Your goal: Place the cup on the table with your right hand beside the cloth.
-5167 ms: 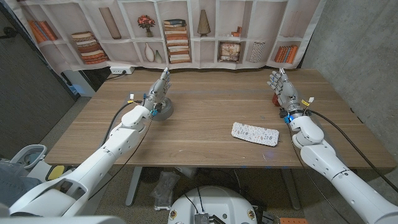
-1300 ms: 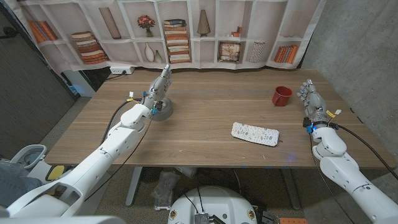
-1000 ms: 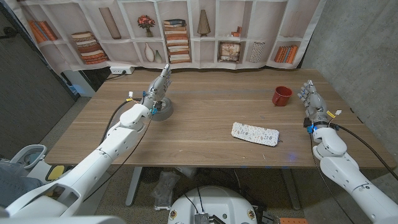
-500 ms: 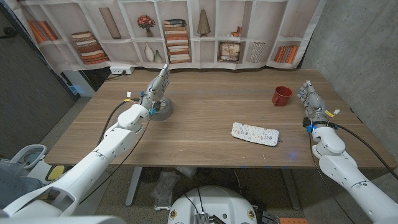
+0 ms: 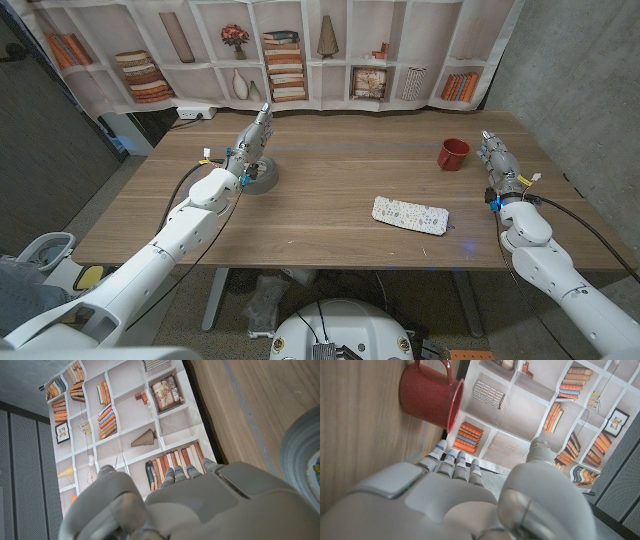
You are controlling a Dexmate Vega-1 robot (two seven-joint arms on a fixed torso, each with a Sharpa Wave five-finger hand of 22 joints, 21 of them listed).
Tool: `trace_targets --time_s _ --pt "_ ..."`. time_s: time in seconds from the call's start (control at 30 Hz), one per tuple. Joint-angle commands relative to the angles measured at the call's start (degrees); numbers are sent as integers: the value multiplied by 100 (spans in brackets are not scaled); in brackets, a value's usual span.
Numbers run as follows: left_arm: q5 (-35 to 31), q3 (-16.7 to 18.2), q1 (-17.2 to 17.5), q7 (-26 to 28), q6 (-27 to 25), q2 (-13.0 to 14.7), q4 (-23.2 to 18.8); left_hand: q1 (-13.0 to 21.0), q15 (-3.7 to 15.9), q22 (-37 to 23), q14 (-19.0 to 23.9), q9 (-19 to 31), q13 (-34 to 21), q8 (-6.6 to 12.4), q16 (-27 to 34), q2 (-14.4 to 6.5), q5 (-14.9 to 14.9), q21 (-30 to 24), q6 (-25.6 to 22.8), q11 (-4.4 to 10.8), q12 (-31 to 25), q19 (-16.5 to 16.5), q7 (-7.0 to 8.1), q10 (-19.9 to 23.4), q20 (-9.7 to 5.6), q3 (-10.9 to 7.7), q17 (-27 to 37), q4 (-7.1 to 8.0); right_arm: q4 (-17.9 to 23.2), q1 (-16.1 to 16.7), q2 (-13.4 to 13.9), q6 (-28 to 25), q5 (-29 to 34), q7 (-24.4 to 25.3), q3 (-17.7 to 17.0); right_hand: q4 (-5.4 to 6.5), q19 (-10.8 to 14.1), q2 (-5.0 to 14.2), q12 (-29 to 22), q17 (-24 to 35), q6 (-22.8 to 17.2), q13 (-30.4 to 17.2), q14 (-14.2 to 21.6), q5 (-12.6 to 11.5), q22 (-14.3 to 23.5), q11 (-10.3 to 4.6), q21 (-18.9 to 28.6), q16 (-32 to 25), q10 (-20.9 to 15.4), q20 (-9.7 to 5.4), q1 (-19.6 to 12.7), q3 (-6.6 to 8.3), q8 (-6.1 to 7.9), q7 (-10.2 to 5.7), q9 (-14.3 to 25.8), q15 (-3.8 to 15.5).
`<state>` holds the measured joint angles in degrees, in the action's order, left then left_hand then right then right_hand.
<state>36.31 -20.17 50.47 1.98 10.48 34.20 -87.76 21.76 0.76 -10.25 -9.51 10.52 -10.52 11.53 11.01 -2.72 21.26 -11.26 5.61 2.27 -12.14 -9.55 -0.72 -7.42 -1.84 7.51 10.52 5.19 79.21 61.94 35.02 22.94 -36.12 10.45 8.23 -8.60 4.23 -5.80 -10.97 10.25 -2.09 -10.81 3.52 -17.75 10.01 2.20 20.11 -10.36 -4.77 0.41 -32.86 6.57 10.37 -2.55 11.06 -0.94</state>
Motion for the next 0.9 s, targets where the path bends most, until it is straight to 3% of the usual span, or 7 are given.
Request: trace_targets --time_s 0.03,0.17,0.27,0.33,0.63,0.73,0.9 --pt "3 -4 -14 -10 30 -25 13 71 -3 -22 7 16 -25 14 -1 9 -16 -48 -6 -4 18 -174 -1 15 -218 36 12 13 9 -58 120 -95 253 158 98 -72 12 -41 43 19 222 -9 -129 -129 12 19 -92 17 230 -31 -223 7 -15 -20 21 -9" --pt "7 -6 -27 -10 21 -31 18 73 -2 -23 9 16 -25 14 -1 6 -17 -47 -9 9 18 -175 -3 17 -205 40 12 12 73 -55 189 -208 342 233 132 -53 -55 -111 59 21 648 -10 -403 -269 20 79 -222 44 582 -8 -403 -37 -45 17 22 -84" --pt "-3 -9 -31 -9 32 -33 18 74 -1 -23 8 17 -25 14 -2 5 -17 -46 -13 9 17 -177 -6 22 -197 43 12 13 188 -36 284 -373 498 389 168 34 -255 -147 70 32 1360 -12 -820 -420 28 142 -448 39 1128 40 -479 -151 -64 141 25 -259" --pt "-5 -9 -32 -5 29 -33 13 75 -2 -23 9 17 -25 16 -2 4 -18 -46 -19 8 18 -177 -9 21 -196 45 12 13 250 -31 339 -477 589 472 191 67 -296 -156 81 33 1602 -12 -949 -457 29 186 -514 35 1345 43 -471 -205 -57 196 28 -266" --pt "-10 -9 -24 17 37 -45 -3 79 -5 -23 9 17 -26 11 -3 0 -20 -44 -18 -2 19 -179 0 26 -196 54 12 13 334 -88 491 -725 814 549 294 120 -409 -185 74 36 1897 -16 -1208 -496 30 260 -633 50 1631 71 -424 -314 -35 258 29 -318" --pt "0 4 -2 46 89 -84 8 80 1 -23 12 17 -26 11 -2 -1 -20 -44 -21 -3 19 -178 -1 27 -195 58 12 13 444 -100 624 -942 970 612 358 185 -634 -181 99 43 2206 -19 -1576 -521 33 321 -785 68 2060 35 -348 -431 -28 364 32 -415" --pt "-1 4 7 53 106 -96 5 78 -6 -23 28 17 -26 21 2 -3 -22 -47 -54 4 12 -171 6 50 -195 67 12 15 550 -110 694 -1143 1161 789 420 241 -838 -169 95 52 2440 -24 -1912 -534 36 367 -884 70 2400 71 -269 -532 -15 435 37 -499"
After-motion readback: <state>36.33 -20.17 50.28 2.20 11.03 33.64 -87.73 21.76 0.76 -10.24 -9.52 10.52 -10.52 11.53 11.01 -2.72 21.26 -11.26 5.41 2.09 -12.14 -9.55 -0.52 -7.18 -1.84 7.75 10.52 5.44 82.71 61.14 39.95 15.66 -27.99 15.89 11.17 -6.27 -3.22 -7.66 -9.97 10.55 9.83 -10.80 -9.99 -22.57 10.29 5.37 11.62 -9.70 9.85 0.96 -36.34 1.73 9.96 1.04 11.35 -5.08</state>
